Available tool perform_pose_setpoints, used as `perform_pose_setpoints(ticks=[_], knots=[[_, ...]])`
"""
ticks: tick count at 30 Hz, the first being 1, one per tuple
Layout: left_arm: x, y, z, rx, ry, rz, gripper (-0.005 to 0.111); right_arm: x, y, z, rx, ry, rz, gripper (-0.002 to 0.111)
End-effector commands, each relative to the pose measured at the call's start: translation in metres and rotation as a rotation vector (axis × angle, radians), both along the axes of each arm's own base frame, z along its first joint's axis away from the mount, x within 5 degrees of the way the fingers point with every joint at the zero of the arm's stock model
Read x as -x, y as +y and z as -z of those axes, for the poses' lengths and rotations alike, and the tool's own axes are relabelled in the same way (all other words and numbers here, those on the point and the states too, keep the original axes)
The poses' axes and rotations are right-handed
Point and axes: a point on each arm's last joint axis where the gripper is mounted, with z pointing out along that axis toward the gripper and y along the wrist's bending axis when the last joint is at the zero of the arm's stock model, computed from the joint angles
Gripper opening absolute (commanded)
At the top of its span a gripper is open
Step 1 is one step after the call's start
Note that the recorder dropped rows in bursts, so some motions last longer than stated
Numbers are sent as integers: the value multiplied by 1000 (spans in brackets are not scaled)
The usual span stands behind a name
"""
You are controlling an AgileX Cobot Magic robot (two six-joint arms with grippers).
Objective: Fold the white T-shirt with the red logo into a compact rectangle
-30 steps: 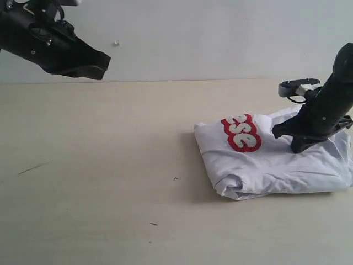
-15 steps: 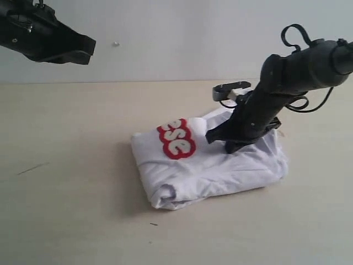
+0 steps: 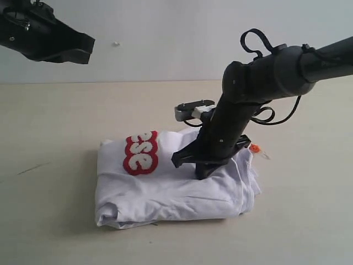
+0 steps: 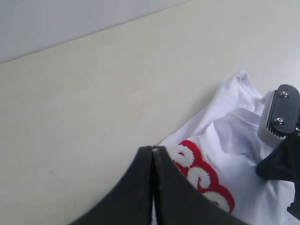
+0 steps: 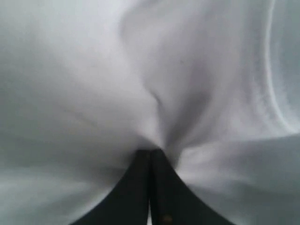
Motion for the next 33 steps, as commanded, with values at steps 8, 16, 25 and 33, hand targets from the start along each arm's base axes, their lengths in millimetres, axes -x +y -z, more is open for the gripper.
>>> perform_pose_setpoints(ticks=[8,16,25,33], knots=[[18,8,-32,45,-113,-30,0,3,-6,-110,-70,-372,13,0],[64,27,-73,143,-314,-116,0,49,-27,-222,-189,-744,91,0],[162,67,-110,330,-668,-241,0,162,-71,-293,-318,-1134,141,0],[237,96,-95,455,-861,-306,0,251,-104,-304,-409,-1361,169,0]])
